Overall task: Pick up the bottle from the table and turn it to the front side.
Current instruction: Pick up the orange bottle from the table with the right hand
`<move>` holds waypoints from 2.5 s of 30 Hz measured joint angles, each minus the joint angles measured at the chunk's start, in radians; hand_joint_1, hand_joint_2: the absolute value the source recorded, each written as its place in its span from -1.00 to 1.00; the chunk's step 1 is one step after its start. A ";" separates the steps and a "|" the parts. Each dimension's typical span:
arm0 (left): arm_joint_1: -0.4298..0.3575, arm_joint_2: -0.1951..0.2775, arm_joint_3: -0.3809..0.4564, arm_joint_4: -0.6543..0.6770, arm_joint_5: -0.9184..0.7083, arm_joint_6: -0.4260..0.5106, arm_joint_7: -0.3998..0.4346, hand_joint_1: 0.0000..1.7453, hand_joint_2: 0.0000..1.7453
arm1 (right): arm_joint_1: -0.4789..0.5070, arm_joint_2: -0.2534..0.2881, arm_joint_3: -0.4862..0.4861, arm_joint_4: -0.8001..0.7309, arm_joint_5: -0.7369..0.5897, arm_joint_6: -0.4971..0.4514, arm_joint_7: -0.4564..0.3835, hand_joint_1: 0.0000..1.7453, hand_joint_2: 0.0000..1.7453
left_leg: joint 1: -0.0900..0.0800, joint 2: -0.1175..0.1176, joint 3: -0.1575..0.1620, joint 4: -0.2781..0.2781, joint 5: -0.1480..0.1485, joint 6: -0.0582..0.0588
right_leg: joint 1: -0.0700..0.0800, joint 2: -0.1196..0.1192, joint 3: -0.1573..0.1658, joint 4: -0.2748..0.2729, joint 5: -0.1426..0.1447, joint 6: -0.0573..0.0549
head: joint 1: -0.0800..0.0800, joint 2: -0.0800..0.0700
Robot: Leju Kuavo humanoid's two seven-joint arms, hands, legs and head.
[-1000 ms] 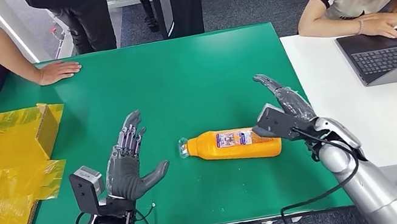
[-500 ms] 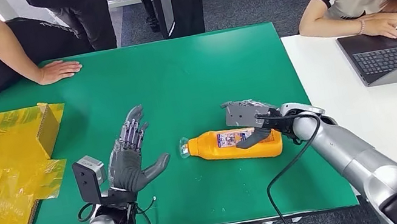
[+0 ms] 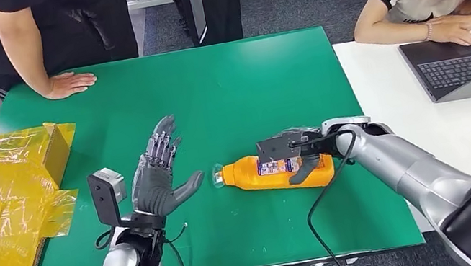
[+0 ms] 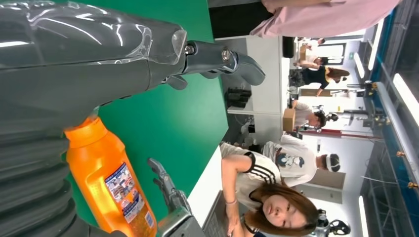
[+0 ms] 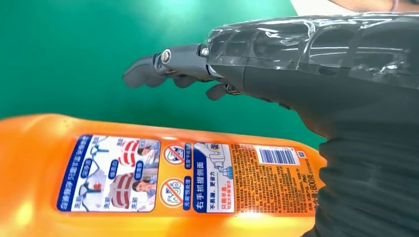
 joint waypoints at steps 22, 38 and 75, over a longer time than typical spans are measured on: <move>0.000 -0.004 0.000 0.021 0.000 -0.016 -0.005 -1.00 1.00 | 0.026 -0.062 0.131 0.029 -0.006 -0.031 -0.031 1.00 1.00 | 0.000 0.000 0.000 0.000 0.000 0.000 | 0.000 0.000 0.000 0.000 0.000 0.000 | 0.000 0.000; 0.034 -0.003 0.011 0.020 -0.013 -0.009 -0.018 -1.00 1.00 | 0.026 -0.073 0.149 0.023 0.002 -0.097 -0.038 1.00 1.00 | 0.000 0.000 0.000 0.000 0.000 0.000 | 0.000 0.000 0.000 0.000 0.000 0.000 | 0.000 0.000; -0.159 0.038 -0.004 0.050 0.051 -0.200 0.071 -1.00 1.00 | 0.521 0.126 -0.456 -0.429 -0.319 -0.474 -0.399 1.00 1.00 | 0.002 -0.004 -0.002 0.000 0.004 -0.004 | 0.002 -0.003 -0.003 0.002 0.001 -0.004 | 0.000 0.000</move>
